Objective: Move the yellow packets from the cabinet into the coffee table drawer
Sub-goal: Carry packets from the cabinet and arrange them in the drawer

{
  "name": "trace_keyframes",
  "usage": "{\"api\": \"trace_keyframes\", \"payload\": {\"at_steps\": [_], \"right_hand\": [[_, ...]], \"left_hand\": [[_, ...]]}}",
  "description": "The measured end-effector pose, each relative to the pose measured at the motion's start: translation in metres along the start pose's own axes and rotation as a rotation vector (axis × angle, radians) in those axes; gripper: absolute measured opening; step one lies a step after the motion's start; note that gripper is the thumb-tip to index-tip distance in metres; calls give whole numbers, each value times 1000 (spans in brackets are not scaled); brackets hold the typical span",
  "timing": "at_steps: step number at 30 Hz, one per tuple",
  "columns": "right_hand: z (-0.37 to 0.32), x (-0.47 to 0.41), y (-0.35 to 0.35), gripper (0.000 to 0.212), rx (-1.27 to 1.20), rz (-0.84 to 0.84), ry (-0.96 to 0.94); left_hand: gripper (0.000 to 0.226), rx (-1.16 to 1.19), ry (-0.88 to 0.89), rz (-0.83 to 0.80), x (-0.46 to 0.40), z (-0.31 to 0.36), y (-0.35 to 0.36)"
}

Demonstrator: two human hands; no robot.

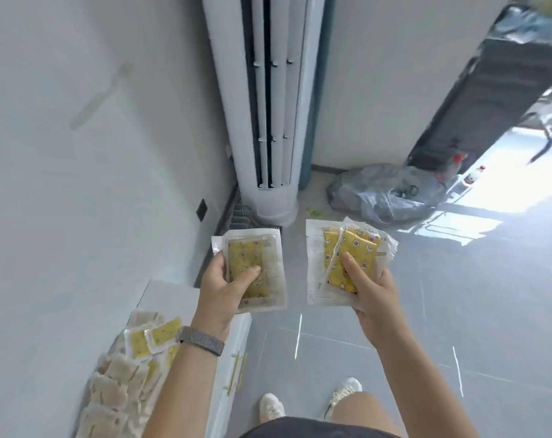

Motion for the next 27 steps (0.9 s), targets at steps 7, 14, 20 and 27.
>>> {"api": "trace_keyframes", "payload": {"at_steps": [7, 14, 20, 27], "right_hand": [[-33, 40, -153, 20, -242, 321, -113], [-49, 96, -302, 30, -394, 550, -182], [-42, 152, -408, 25, -519, 705, -259], [-7, 220, -494, 30, -747, 971, -339]], "left_hand": [[25, -31, -32, -343, 13, 0, 153], [27, -5, -76, -681, 76, -5, 326], [28, -5, -129, -904, 152, -26, 449], [28, -64, -181, -1220, 244, -46, 550]]}}
Point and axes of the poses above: each hand's wrist, its own x-axis away from the middle knuckle, its own y-axis out of the palm, z = x × y, the point moved 4 cm from there along -x, towards the middle knuckle, and after that the axes turned 14 degrees about y, right-handed, at the moved point
